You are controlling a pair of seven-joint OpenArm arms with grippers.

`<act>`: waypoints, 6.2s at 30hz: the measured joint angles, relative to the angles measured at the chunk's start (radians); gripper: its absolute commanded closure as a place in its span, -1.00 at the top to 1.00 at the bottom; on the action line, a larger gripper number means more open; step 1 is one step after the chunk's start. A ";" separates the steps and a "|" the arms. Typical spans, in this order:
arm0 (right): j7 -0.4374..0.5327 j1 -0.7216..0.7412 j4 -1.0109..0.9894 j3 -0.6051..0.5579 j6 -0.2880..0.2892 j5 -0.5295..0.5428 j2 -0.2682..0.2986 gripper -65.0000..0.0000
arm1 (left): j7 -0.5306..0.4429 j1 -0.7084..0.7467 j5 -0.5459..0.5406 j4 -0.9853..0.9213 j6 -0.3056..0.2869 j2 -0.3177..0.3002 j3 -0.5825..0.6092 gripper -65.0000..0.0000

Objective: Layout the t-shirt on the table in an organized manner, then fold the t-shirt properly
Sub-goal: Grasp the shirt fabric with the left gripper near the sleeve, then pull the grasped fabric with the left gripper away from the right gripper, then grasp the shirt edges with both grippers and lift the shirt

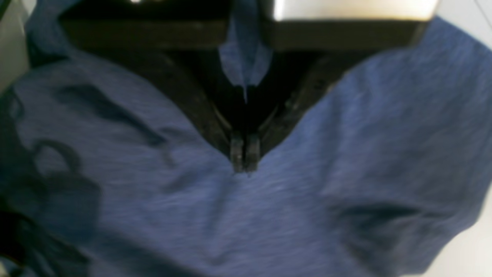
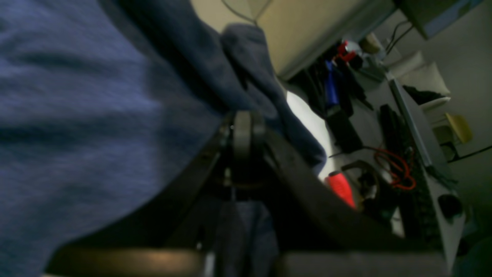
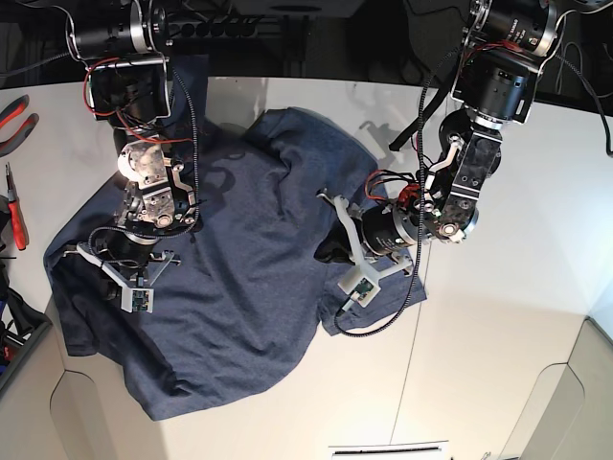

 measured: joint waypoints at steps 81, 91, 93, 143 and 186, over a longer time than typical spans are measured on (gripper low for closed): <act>0.364 0.402 -0.523 0.167 0.575 0.250 -0.161 -1.00 | 0.257 0.213 -0.232 0.188 -0.058 -0.009 0.213 -1.00; 0.319 0.344 -0.375 0.167 0.665 0.353 -0.163 -1.00 | 0.260 0.164 -0.230 0.293 -0.058 -0.012 -0.071 -1.00; 0.286 0.299 -0.304 0.167 0.729 0.399 -0.163 -1.00 | 0.258 0.137 -0.230 0.293 -0.058 -0.024 -0.109 -1.00; -0.297 -0.391 0.544 0.002 0.526 0.356 -0.108 -1.00 | -0.011 -0.414 -0.015 -0.268 0.005 0.000 0.219 -1.00; -0.224 -0.500 0.561 -0.002 0.583 0.359 -0.111 -1.00 | -0.349 -0.432 0.280 -0.700 0.343 0.032 0.315 -1.00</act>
